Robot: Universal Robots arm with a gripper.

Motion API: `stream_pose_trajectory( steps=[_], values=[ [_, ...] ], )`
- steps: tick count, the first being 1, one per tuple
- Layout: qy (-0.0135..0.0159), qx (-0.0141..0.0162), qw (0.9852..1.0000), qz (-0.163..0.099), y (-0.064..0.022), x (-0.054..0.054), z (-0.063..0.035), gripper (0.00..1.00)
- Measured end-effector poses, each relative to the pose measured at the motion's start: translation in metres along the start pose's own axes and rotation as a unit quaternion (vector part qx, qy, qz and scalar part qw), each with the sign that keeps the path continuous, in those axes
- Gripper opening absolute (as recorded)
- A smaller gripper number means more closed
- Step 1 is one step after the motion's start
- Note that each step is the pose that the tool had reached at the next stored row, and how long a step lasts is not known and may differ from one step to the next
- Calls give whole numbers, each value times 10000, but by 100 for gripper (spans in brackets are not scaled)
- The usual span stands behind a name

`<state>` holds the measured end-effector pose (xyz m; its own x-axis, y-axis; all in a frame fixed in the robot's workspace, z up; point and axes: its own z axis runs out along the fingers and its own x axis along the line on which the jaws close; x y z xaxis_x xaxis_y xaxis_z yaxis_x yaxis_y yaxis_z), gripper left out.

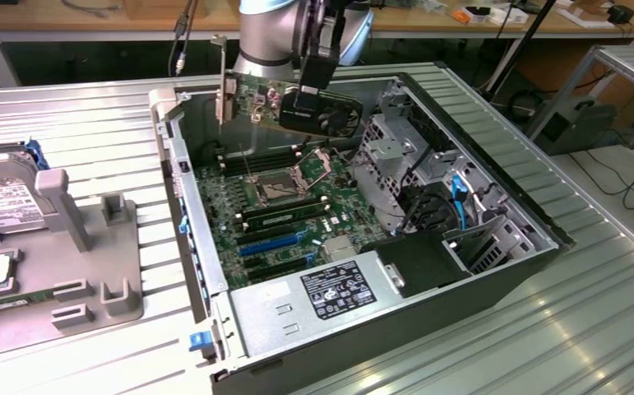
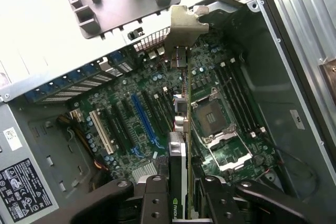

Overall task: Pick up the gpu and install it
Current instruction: 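Insert the gpu into the slot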

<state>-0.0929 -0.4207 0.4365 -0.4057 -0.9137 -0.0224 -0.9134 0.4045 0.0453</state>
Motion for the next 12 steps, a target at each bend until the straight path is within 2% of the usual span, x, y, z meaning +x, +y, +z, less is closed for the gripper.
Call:
stream_pose_trajectory(
  steps=[8,12],
  values=[
    [17,-8,9993,-368,-49,-22,-2,27],
    [34,-17,9973,-735,-115,-52,-4,27]
  ],
)
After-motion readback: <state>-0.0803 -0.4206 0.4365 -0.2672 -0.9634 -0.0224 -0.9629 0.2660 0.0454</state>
